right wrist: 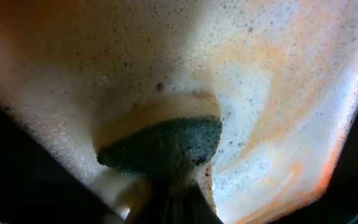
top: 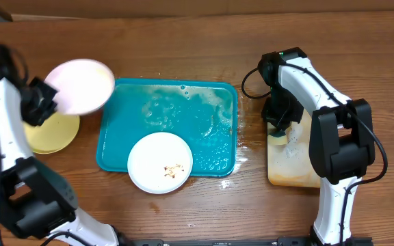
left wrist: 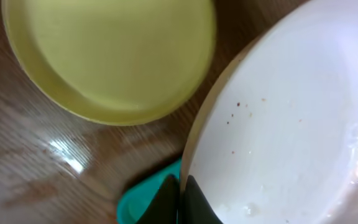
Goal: Clean dirty plates on tray and stack at the side
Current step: 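Lower the white plate onto the yellow plate and release it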
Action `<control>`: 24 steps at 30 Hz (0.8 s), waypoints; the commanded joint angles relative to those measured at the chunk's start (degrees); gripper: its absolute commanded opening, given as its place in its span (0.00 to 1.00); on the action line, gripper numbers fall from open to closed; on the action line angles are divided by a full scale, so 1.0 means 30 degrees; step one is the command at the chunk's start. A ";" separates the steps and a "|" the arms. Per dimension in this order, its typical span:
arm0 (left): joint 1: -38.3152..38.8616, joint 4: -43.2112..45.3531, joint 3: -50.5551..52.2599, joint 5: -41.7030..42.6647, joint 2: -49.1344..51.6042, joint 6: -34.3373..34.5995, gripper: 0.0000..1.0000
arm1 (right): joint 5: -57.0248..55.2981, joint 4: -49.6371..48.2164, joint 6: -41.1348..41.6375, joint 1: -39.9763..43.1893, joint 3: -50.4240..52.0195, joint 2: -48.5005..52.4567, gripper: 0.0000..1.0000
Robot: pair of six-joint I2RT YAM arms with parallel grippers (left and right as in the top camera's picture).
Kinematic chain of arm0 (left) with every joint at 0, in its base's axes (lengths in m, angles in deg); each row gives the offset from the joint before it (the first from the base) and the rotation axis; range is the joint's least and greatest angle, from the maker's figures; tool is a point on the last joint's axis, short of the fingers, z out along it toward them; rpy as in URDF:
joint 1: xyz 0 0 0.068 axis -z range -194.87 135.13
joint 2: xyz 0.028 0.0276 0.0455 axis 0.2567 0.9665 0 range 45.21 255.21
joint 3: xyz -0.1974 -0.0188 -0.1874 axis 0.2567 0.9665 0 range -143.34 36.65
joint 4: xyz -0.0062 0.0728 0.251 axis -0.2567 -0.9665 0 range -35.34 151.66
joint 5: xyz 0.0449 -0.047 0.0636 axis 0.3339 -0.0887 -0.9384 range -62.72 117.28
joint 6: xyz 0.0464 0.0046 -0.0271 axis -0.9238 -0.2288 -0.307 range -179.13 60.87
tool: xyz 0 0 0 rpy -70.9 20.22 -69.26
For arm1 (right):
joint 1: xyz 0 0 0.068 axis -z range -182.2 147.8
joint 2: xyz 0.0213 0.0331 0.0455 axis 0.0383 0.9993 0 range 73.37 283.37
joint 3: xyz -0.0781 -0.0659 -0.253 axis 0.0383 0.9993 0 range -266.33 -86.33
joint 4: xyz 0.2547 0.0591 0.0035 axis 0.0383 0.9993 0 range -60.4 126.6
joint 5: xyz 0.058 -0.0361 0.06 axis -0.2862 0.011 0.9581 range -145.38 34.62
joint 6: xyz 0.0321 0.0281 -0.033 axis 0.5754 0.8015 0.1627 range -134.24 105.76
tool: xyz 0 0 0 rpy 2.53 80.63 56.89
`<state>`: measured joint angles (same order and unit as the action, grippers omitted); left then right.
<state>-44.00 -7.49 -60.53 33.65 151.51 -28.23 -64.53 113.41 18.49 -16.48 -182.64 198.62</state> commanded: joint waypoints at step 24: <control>-0.6885 0.6382 0.6732 0.2732 0.0867 -0.1311 0.04 | 0.0488 0.0444 -0.0073 0.0073 0.0117 -0.0714 0.04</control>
<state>-66.88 11.00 -40.88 40.77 150.55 -30.83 -63.26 114.39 18.51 -16.48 -182.64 198.62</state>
